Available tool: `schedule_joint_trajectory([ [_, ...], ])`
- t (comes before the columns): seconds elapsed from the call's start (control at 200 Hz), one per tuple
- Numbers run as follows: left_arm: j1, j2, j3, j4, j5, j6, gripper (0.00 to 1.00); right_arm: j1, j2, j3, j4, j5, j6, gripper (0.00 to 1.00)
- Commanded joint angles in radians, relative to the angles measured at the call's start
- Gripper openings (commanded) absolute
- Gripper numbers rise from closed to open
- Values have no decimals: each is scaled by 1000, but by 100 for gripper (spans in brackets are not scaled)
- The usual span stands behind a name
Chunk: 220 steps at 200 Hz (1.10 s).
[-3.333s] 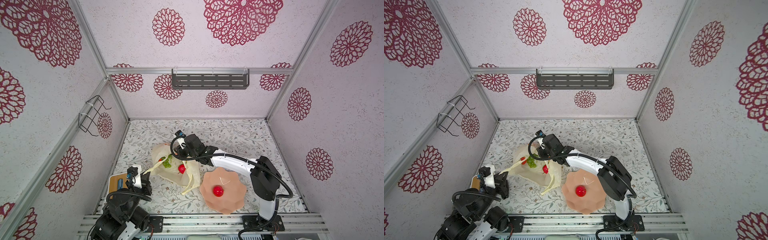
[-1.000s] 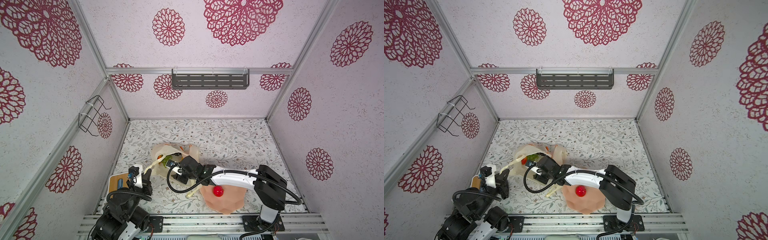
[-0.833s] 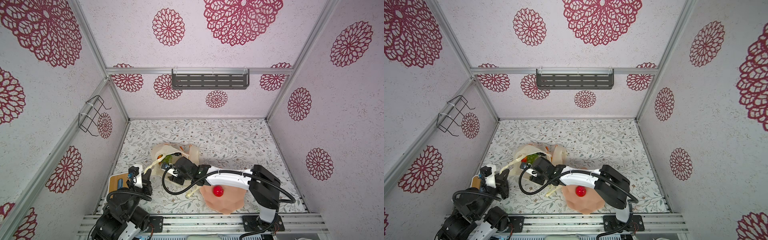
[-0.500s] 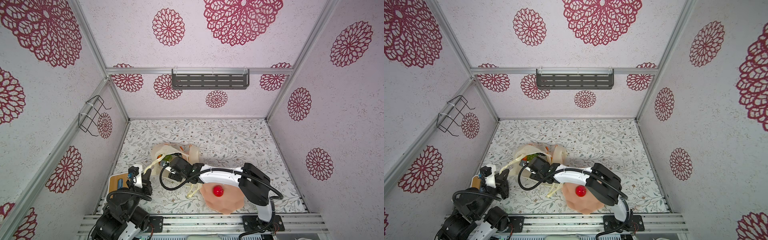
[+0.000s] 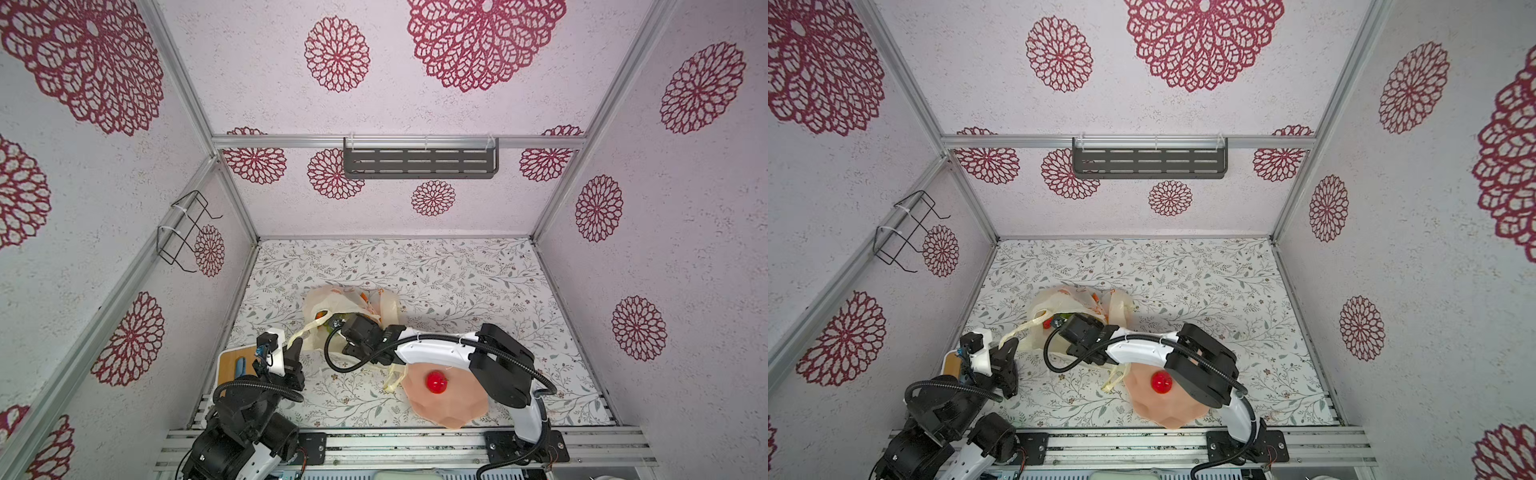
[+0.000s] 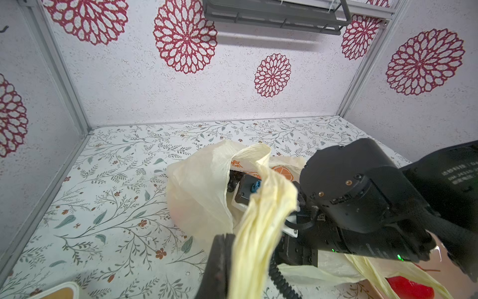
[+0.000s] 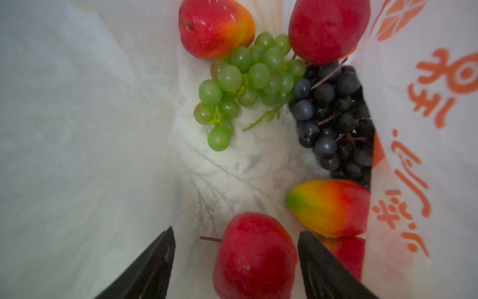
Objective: Take fruits out of the plastic bag
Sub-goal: Take out the fake fruit from the plastic bag.
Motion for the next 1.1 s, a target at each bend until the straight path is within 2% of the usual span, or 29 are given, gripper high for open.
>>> schedule_joint_trajectory([
  [0.0, 12, -3, -6, 21, 2, 11, 5, -15, -16, -24, 5, -68, 89, 76],
  [0.105, 11, -6, -6, 21, -1, 11, 4, -20, -6, -29, 15, -107, 112, 69],
  [0.25, 11, -6, -5, 21, 1, 11, 5, -21, -13, -34, 35, -135, 115, 54],
  [0.595, 12, -11, -6, 19, 1, 11, 4, -21, -40, -38, 54, -146, 96, 35],
  [0.866, 13, -16, -6, 18, 0, 11, 4, -21, -168, -99, 147, -211, 96, 26],
  [1.096, 13, -14, -4, 17, -1, 11, 4, -21, -321, -246, 338, -259, 69, 25],
])
